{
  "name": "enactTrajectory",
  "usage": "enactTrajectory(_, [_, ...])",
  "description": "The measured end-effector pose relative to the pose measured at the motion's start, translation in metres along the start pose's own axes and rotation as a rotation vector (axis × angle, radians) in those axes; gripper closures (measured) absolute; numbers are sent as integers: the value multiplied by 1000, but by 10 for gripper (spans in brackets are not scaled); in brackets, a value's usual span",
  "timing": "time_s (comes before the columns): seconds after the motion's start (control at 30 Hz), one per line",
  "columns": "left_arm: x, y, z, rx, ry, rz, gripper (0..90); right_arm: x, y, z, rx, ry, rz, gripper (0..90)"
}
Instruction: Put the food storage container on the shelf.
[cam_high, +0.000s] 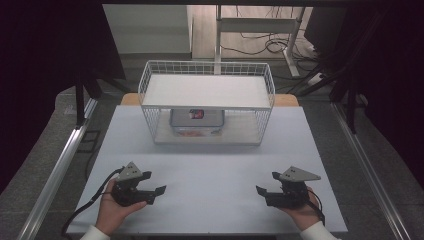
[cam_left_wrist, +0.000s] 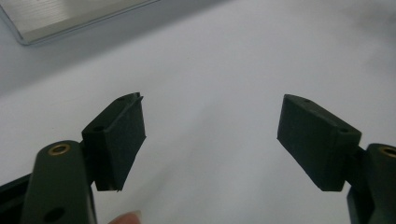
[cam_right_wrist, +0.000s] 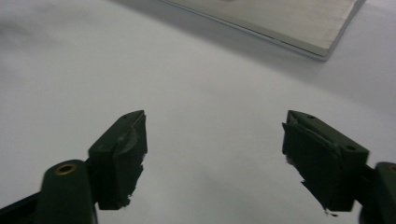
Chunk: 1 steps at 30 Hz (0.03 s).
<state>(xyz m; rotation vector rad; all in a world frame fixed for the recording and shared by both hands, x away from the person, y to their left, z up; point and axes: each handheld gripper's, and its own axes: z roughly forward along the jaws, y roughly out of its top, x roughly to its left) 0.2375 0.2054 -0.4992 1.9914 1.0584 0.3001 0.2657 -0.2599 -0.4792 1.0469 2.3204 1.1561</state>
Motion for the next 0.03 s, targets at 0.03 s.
enactTrajectory(0.03, [0,0,0,1,1,0,225,-1,0,1,0,-6,-3,193])
